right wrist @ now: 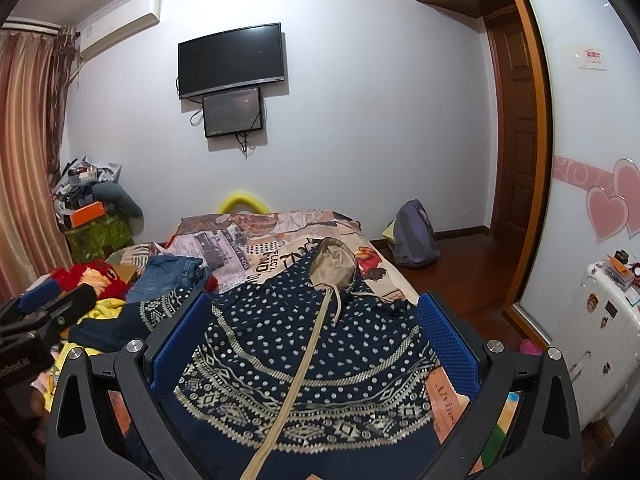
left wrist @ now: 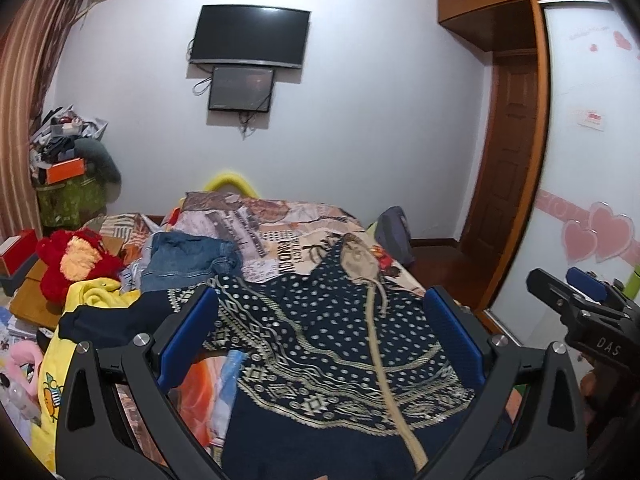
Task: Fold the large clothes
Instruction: 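Grasp the navy hoodie sleeve cuff with the left gripper and lift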
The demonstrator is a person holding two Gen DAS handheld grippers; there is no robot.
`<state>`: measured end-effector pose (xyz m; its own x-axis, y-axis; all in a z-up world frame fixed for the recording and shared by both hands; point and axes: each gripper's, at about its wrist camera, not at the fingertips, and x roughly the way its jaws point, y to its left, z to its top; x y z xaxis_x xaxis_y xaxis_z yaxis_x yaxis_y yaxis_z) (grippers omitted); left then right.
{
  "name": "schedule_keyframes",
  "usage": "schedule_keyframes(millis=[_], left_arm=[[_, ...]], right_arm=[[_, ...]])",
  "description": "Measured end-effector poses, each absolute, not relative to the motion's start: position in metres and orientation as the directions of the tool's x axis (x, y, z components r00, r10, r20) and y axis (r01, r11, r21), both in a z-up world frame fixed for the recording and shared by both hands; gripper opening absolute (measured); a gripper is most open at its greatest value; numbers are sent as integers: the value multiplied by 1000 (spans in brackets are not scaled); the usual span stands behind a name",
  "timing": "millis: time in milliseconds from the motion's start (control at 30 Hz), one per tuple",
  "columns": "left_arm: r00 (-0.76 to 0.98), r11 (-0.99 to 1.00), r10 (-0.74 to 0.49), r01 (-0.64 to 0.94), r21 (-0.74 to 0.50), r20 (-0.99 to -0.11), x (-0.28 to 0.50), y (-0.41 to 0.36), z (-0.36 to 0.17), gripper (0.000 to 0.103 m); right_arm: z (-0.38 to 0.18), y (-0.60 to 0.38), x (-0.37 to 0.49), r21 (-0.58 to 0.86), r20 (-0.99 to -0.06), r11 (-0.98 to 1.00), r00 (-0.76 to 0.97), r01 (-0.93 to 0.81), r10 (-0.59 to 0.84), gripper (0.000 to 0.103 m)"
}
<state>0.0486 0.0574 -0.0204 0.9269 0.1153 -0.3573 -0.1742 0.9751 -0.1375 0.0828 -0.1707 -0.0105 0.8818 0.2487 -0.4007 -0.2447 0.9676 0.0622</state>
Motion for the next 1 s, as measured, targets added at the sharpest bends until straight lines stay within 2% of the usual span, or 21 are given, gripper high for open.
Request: schedule_keyframes(millis=[233, 333, 567, 833, 933, 1000], left_arm=[[885, 948, 197, -282, -149, -422, 82, 109, -39, 102], [851, 922, 240, -351, -165, -466, 96, 136, -51, 97], [777, 857, 323, -483, -182, -539, 117, 210, -88, 96], [683, 745, 298, -603, -284, -667, 118, 304, -150, 96], [620, 706, 282, -651, -280, -732, 116, 333, -180, 96], [616, 671, 240, -664, -331, -750, 112, 350, -199, 93]], right_arm=[[-27, -162, 125, 74, -445, 964, 856, -256, 262, 102], [-38, -156, 145, 54, -475, 968, 846, -246, 241, 102], [-80, -132, 197, 23, -597, 960, 766, -278, 236, 102], [-128, -108, 240, -75, -727, 957, 672, -281, 140, 101], [-144, -103, 251, -76, -764, 953, 631, -295, 134, 101], [-153, -100, 255, -51, -789, 947, 595, -318, 157, 101]])
